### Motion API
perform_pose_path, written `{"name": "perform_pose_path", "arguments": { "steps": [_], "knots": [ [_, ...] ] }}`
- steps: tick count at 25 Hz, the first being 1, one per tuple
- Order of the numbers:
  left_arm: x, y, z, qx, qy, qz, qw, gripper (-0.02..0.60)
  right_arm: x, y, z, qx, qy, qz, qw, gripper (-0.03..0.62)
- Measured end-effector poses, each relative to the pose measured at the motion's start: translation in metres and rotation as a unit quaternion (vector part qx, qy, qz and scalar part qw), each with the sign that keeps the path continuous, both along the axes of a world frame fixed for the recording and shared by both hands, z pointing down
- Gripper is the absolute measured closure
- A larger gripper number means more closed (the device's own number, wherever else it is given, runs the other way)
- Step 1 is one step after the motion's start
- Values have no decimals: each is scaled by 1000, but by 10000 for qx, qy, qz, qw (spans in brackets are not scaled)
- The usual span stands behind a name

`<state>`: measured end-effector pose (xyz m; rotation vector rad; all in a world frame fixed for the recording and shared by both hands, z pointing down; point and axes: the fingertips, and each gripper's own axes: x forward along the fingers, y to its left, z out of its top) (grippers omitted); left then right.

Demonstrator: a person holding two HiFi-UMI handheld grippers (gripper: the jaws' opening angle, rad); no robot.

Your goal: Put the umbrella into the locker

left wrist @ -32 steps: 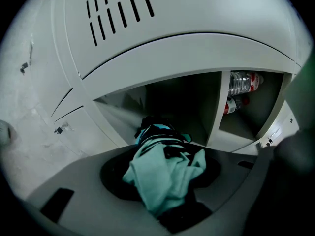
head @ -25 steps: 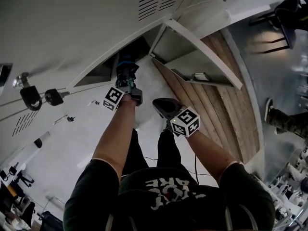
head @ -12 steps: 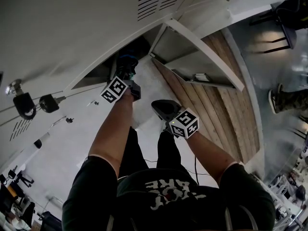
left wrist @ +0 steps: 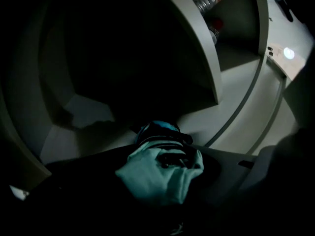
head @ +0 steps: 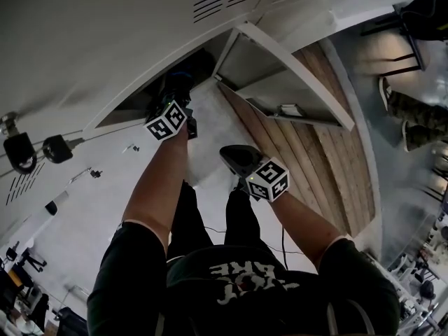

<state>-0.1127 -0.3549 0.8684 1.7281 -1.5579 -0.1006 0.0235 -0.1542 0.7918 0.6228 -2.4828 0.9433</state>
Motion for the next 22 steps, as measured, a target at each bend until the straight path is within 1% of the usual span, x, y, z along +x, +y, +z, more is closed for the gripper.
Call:
{"name": "perform_pose_path", "arguments": {
  "steps": [2, 4, 7, 9, 13, 22],
  "knots": [
    [0, -1, 2, -24, -454, 229, 9987, 365, 1, 1, 1, -13, 7, 9, 10000, 557],
    [0, -1, 4, -61, -898, 451, 9949, 365, 1, 3, 1, -16, -6, 19, 10000, 559],
    [2, -2, 8, -122, -1374, 675, 9881, 364, 1, 4, 2, -27, -19, 27, 10000, 559],
    [4, -3, 12, -166, -1515, 732, 9856, 362, 2, 4, 3, -36, -18, 33, 10000, 558],
    [2, -8, 19, -234, -1648, 772, 9830, 362, 6, 2, 5, -25, 2, 57, 10000, 559],
    [-10, -29, 30, -404, -2096, 926, 9726, 357, 9, 2, 10, -65, -28, 69, 10000, 559]
  ]
}}
